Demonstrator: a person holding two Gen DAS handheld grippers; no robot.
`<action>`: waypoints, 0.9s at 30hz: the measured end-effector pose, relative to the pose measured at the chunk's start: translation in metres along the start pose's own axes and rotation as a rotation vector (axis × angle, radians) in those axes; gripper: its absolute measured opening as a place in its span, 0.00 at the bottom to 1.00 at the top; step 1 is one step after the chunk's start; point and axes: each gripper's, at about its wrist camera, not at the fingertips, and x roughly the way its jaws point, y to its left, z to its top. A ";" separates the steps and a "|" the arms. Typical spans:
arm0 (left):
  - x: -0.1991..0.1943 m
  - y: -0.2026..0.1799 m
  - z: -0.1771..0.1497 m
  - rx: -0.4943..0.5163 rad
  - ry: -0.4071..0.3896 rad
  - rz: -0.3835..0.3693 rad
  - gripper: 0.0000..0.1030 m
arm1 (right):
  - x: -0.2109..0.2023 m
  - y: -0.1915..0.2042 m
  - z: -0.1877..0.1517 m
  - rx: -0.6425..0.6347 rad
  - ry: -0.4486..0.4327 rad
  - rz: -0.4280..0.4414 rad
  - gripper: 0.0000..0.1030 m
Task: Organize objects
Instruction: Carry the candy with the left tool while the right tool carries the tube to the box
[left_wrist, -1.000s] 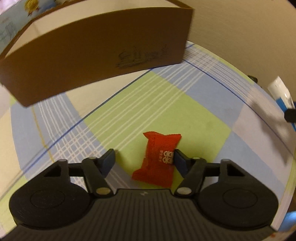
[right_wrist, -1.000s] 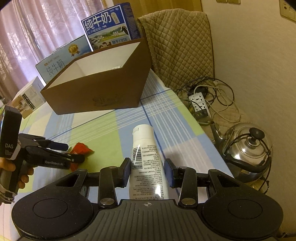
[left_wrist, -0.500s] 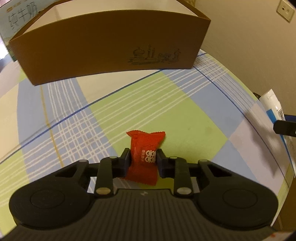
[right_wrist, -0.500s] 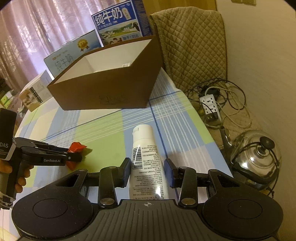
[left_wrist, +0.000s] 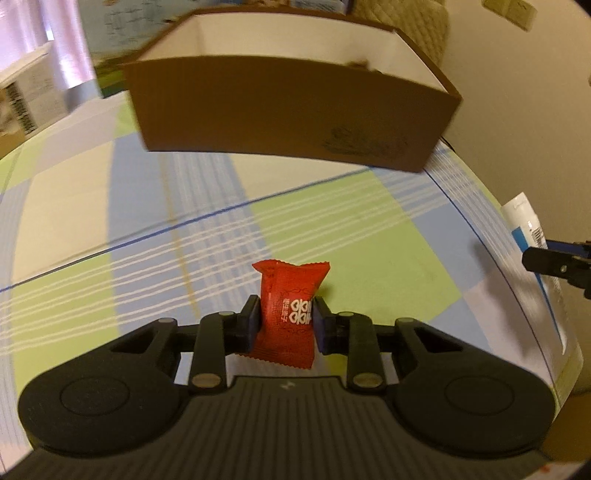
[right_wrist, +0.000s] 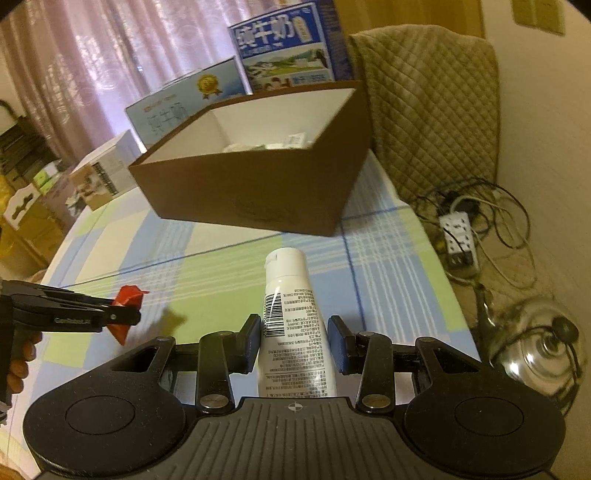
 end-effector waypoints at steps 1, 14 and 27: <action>-0.004 0.003 0.000 -0.013 -0.007 0.009 0.24 | 0.002 0.002 0.003 -0.010 -0.001 0.010 0.35; -0.036 0.038 0.033 -0.093 -0.089 0.078 0.24 | 0.028 0.026 0.053 -0.091 -0.046 0.077 0.35; -0.033 0.038 0.131 -0.018 -0.207 0.059 0.24 | 0.054 0.038 0.128 -0.143 -0.140 0.092 0.35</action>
